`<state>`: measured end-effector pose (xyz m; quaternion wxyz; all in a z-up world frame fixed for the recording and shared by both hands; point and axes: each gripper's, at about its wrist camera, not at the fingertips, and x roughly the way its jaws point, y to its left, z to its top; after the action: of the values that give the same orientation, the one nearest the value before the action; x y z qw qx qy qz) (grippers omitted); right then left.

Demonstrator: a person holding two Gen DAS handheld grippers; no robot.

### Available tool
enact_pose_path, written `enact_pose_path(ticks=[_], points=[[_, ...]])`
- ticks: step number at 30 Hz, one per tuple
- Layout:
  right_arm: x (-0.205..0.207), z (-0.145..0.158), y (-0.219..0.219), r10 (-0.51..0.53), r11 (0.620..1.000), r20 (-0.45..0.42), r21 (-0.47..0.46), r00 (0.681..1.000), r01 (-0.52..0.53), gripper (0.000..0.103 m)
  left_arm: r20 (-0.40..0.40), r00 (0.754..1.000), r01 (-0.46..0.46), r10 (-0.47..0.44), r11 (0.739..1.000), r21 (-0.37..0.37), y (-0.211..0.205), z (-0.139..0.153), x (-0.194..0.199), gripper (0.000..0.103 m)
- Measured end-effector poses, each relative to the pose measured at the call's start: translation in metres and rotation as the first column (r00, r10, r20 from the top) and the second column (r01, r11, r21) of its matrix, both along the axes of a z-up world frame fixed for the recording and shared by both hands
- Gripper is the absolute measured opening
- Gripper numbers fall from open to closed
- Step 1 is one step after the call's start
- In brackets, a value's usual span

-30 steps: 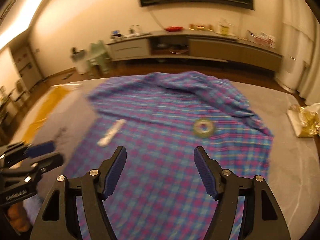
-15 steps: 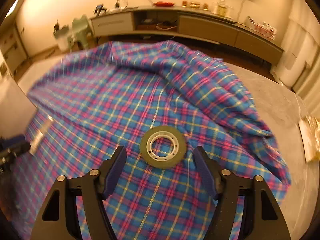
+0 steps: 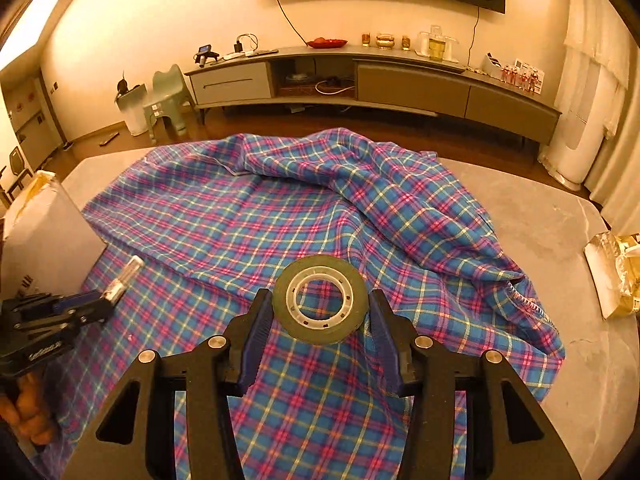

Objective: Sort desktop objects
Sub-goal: 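Carry the white tube with the left tool while the right tool carries the tape roll toward the box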

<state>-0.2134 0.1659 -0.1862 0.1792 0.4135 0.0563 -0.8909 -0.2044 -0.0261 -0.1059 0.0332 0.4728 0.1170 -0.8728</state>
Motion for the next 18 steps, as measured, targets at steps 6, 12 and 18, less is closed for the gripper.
enact_pose_path(ticks=[6,12,18], points=[[-0.003,0.006,0.002,-0.009,1.000,0.011,-0.018,1.000,0.009,0.050,-0.028,1.000,0.011,-0.011,1.000,0.014,-0.004,0.012,-0.003,0.010],[-0.010,-0.007,0.007,-0.009,1.000,0.028,-0.007,1.000,0.010,0.051,-0.022,1.000,0.008,-0.009,0.999,-0.053,0.002,0.006,-0.013,0.034],[-0.021,-0.035,0.010,0.003,0.999,0.076,0.037,0.997,-0.006,0.051,-0.025,1.000,-0.012,0.011,0.998,-0.069,0.001,-0.010,-0.028,0.039]])
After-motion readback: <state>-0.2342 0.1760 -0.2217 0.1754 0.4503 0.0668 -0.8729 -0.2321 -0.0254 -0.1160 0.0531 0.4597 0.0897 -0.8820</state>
